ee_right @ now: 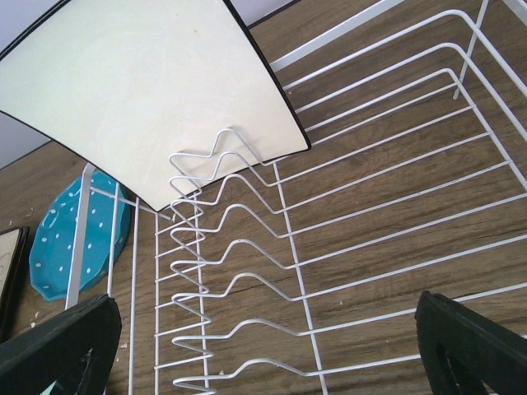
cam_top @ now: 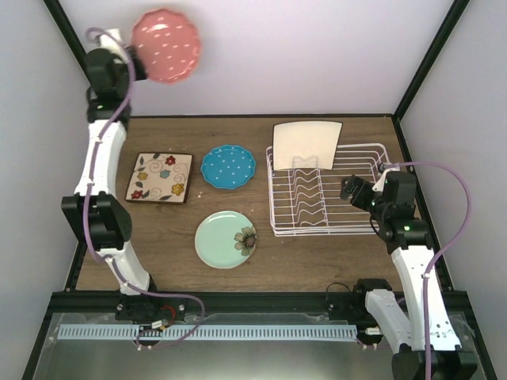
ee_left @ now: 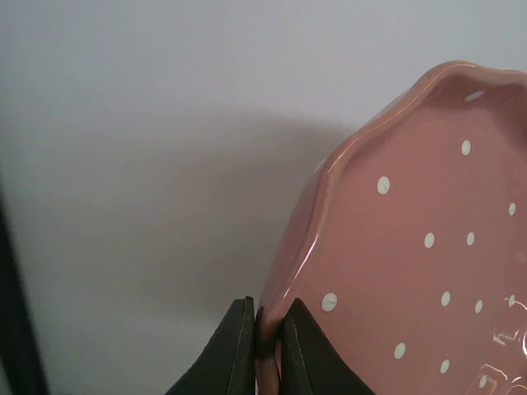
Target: Unload the plates from the dish rack
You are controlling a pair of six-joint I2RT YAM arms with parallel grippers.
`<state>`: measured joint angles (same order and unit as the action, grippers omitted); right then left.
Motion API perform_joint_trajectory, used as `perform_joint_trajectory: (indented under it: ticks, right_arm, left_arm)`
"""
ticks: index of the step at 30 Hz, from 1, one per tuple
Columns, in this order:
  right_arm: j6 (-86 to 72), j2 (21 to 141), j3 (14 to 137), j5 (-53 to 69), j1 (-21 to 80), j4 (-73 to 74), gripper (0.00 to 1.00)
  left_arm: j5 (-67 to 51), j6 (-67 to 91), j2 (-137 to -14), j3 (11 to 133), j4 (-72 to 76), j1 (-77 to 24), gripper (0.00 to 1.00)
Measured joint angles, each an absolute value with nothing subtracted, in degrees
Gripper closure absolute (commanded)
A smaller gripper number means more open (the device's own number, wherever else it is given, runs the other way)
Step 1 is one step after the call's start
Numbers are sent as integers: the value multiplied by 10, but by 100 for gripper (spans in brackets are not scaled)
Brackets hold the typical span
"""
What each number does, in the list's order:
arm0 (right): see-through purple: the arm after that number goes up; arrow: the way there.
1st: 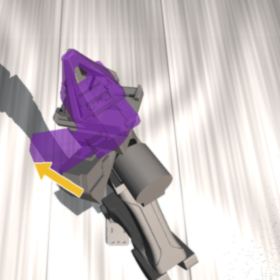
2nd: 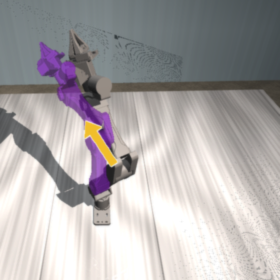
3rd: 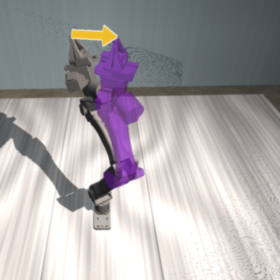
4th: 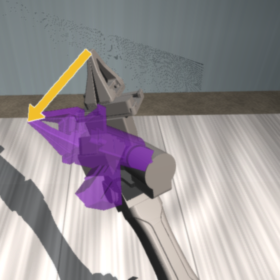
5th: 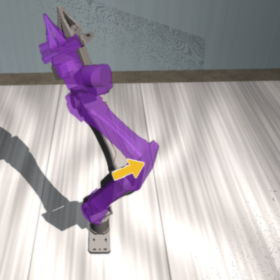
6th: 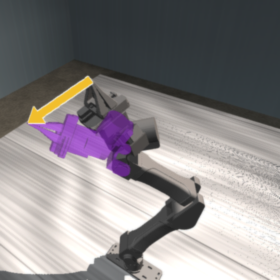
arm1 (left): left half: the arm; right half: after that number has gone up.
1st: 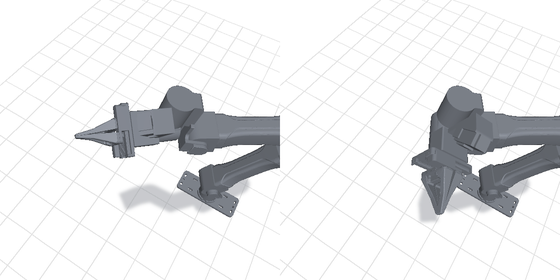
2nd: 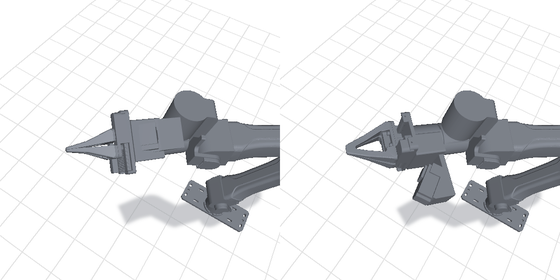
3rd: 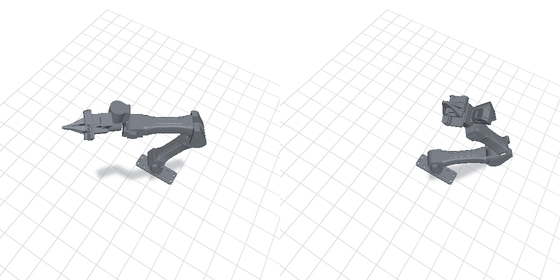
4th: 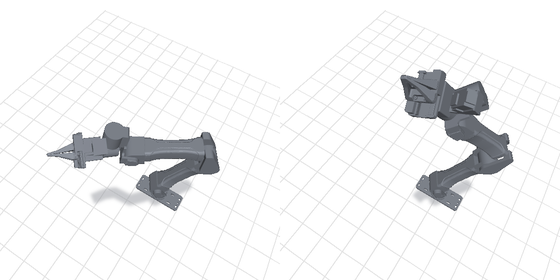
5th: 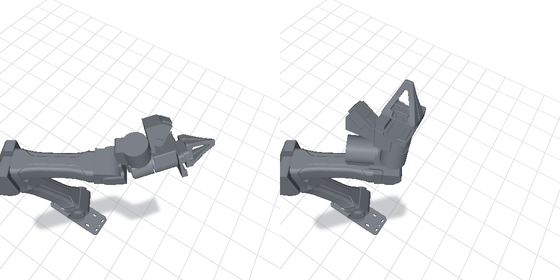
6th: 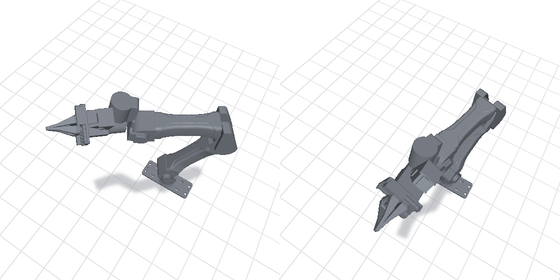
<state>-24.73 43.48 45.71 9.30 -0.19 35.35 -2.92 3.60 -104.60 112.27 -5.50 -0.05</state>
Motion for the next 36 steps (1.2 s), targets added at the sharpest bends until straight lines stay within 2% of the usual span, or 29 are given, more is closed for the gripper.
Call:
perform_joint_trajectory:
  ticks: [4, 9, 14, 18, 31, 36]
  right_arm:
    - [-247, 446, 457, 94, -2, 346, 0]
    - [-243, 466, 458, 94, -2, 342, 0]
    - [-241, 474, 461, 94, -2, 341, 0]
    - [-241, 479, 461, 94, -2, 339, 0]
    - [-229, 479, 465, 87, -2, 344, 0]
    - [-223, 462, 469, 78, -2, 354, 0]
  left_arm:
    - [-97, 175, -1050, 1023, -57, 110, 96]
    - [-189, 273, -1091, 915, -96, 142, 96]
    - [-260, 324, -1133, 844, -127, 125, 96]
    - [-280, 342, -1147, 834, -134, 99, 96]
    - [-276, 342, -1163, 835, -141, -24, 96]
    - [-267, 338, -1178, 835, -154, -42, 96]
